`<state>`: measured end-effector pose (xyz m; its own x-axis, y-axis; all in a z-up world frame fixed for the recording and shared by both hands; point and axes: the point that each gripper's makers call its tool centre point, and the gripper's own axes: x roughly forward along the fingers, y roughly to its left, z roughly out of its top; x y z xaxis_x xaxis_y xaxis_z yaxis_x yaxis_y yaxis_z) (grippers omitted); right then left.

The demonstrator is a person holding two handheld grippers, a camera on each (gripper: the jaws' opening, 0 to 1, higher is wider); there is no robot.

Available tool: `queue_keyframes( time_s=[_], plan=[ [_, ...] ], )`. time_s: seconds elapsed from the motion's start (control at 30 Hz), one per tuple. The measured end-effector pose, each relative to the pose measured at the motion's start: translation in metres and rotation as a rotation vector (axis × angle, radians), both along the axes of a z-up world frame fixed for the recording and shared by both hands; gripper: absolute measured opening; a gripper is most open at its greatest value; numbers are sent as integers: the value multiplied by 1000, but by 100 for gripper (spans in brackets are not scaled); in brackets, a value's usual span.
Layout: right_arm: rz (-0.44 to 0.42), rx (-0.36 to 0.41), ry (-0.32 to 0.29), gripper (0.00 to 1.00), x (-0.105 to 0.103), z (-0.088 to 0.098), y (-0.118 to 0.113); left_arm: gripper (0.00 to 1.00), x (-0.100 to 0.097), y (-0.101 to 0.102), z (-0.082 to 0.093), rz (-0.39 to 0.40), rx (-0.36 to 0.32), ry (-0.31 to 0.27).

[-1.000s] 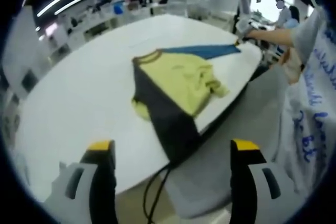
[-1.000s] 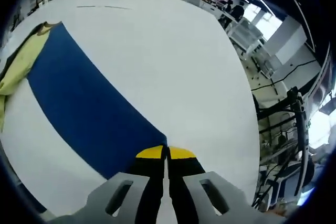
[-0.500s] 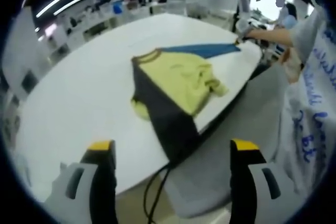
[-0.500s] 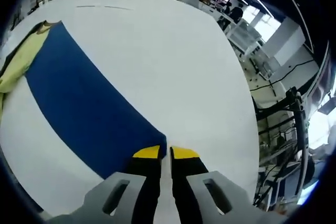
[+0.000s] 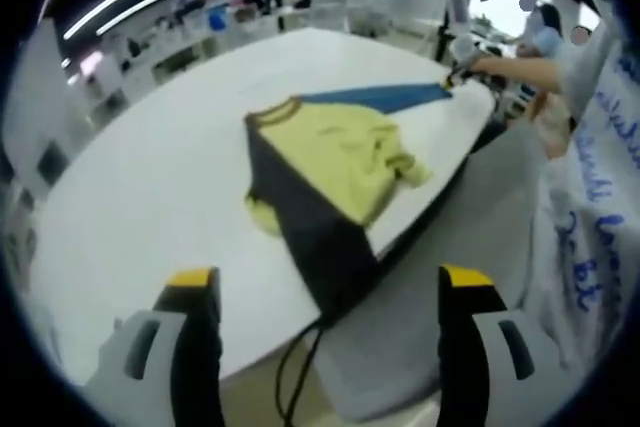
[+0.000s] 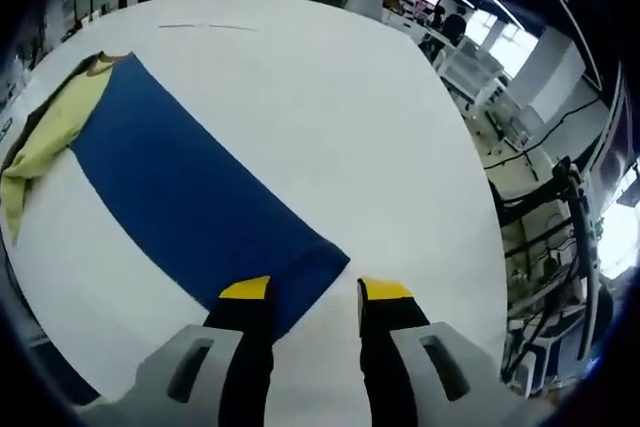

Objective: Fold the garment on the visible template until the final outline fits inside the template.

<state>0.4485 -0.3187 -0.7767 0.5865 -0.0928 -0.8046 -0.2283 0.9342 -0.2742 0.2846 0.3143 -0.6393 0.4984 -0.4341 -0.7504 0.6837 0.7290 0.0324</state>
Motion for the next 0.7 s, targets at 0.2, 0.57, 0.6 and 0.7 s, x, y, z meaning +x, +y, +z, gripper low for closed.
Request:
queue_keyframes(
  time_s=[0.2, 0.57, 0.6, 0.7],
  plan=[
    [40, 42, 1, 50, -6, 12, 18, 86, 0, -1, 1, -11, -3, -7],
    [121, 135, -33, 73, -17, 32, 54, 86, -2, 0, 0, -16, -12, -7],
    [129, 144, -33, 76, -18, 34, 58, 86, -2, 0, 0, -17, -13, -8],
    [152, 152, -58, 81, -20, 43, 67, 86, -1, 0, 1, -17, -18, -14]
  ],
)
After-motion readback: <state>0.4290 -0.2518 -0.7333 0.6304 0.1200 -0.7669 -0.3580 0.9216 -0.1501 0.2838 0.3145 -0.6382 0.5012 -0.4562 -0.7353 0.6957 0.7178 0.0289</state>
